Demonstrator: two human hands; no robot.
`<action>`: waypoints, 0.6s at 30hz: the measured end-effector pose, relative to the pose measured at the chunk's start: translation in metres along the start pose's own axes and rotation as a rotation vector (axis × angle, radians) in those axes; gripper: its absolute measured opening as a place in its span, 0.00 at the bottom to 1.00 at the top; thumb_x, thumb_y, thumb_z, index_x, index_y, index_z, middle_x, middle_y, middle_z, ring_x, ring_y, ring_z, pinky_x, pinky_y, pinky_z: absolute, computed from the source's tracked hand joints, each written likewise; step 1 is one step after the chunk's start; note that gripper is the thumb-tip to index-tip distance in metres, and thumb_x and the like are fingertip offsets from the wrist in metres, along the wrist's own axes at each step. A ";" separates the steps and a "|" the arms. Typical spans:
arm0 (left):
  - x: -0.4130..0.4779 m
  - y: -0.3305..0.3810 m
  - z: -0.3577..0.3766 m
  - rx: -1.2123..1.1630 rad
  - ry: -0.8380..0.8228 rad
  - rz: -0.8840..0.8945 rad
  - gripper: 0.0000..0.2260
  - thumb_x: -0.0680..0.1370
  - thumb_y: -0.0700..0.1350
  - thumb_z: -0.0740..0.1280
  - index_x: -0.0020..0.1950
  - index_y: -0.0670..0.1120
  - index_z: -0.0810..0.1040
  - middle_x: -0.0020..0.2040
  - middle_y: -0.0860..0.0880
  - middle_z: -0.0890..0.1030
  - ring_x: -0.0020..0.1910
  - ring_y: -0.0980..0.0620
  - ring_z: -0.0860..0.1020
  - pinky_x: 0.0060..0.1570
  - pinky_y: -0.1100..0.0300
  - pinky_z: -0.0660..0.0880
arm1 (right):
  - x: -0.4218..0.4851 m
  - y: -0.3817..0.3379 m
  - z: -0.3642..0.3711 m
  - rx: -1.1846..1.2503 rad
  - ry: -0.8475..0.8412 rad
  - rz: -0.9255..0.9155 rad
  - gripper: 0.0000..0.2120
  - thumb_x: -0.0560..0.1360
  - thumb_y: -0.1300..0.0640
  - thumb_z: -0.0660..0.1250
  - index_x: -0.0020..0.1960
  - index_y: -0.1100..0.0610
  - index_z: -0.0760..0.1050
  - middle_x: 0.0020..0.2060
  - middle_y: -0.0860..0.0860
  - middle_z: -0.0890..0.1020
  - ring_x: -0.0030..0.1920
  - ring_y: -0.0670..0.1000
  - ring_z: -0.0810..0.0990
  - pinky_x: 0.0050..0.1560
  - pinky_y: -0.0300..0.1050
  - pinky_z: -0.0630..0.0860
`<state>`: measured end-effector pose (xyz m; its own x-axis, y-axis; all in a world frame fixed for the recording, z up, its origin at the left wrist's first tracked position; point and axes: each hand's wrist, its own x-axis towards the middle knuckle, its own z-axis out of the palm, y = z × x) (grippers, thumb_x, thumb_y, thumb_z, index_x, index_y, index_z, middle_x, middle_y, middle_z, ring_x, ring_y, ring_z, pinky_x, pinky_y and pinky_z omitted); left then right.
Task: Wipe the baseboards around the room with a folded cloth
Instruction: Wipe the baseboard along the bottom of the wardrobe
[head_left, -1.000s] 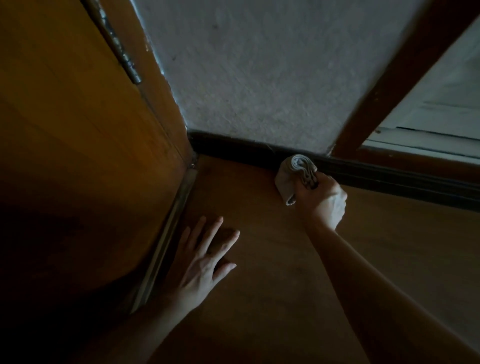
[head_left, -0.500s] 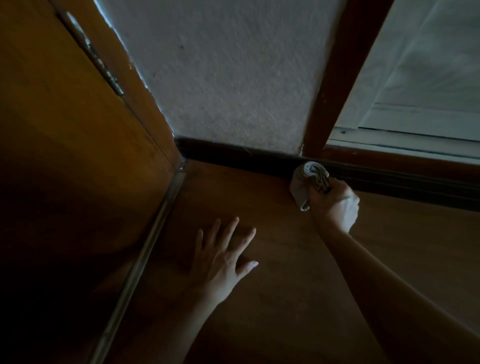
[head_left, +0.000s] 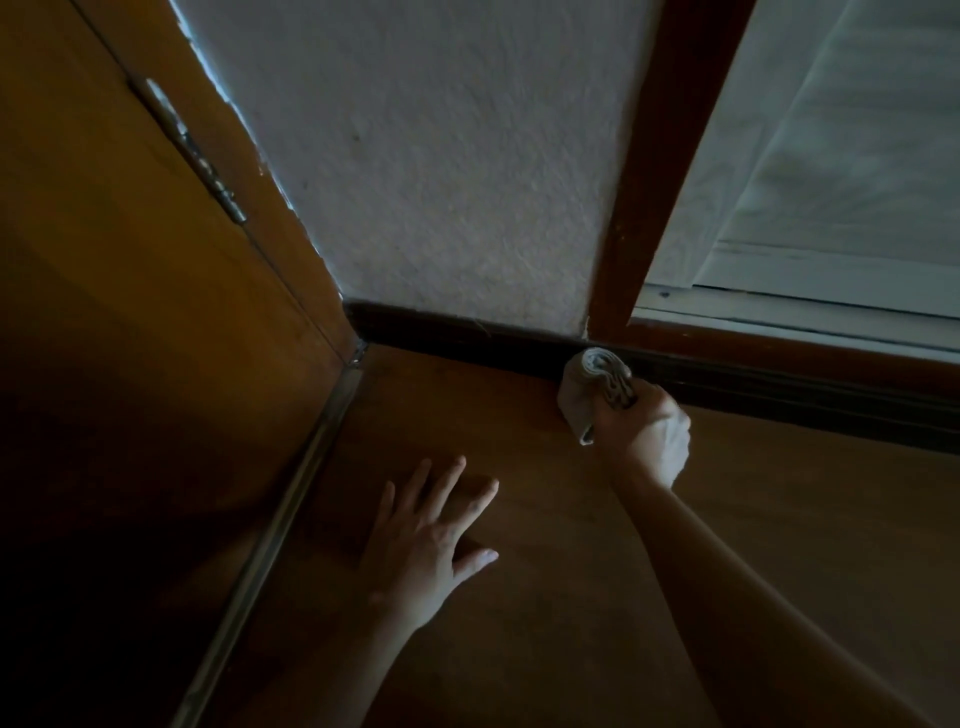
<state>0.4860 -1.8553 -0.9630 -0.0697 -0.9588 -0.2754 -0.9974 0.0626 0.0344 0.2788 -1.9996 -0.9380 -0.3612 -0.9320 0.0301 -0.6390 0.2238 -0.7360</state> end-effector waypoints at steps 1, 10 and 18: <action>0.000 0.000 -0.001 0.003 0.001 0.000 0.32 0.75 0.73 0.48 0.79 0.66 0.57 0.80 0.50 0.63 0.75 0.40 0.68 0.67 0.37 0.69 | -0.001 0.004 -0.001 0.002 0.021 0.017 0.14 0.72 0.46 0.71 0.49 0.56 0.81 0.45 0.54 0.83 0.45 0.59 0.82 0.42 0.47 0.74; 0.001 -0.001 0.004 -0.005 0.037 0.014 0.31 0.75 0.73 0.50 0.77 0.65 0.62 0.78 0.50 0.67 0.72 0.40 0.72 0.64 0.36 0.72 | -0.013 -0.033 0.031 0.029 -0.068 -0.064 0.13 0.73 0.47 0.72 0.51 0.56 0.82 0.47 0.53 0.83 0.45 0.58 0.82 0.42 0.46 0.73; 0.002 -0.003 0.009 -0.057 0.039 0.010 0.33 0.73 0.72 0.54 0.78 0.68 0.56 0.81 0.51 0.61 0.77 0.40 0.65 0.69 0.36 0.64 | -0.015 -0.037 0.040 -0.005 -0.057 -0.103 0.12 0.74 0.47 0.71 0.49 0.56 0.81 0.45 0.51 0.81 0.43 0.56 0.81 0.40 0.46 0.72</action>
<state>0.4882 -1.8551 -0.9726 -0.0780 -0.9683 -0.2375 -0.9941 0.0576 0.0916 0.3354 -2.0050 -0.9387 -0.2540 -0.9649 0.0669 -0.6742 0.1270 -0.7276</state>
